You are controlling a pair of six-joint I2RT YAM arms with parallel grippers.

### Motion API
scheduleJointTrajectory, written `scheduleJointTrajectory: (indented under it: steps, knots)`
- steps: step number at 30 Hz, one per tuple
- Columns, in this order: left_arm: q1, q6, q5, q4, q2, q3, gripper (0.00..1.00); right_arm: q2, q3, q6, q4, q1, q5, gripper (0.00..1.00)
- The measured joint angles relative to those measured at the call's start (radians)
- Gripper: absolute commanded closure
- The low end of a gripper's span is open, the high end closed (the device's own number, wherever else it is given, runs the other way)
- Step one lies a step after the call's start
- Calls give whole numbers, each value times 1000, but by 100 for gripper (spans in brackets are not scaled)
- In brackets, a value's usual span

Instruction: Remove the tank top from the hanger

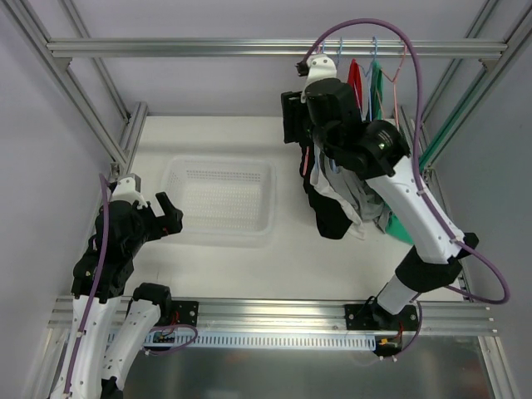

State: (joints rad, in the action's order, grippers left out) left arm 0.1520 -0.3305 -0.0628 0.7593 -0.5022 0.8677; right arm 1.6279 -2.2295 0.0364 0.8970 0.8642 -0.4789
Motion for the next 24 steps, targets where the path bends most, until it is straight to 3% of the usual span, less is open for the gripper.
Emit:
scheduleJointTrajectory:
  steps: [12, 24]
  knots:
    - [0, 0, 2, -6, 0, 0, 1, 77, -27, 28, 27, -93, -124, 42]
    - [0, 0, 6, -6, 0, 0, 1, 79, -18, 35, 20, -110, -131, 44]
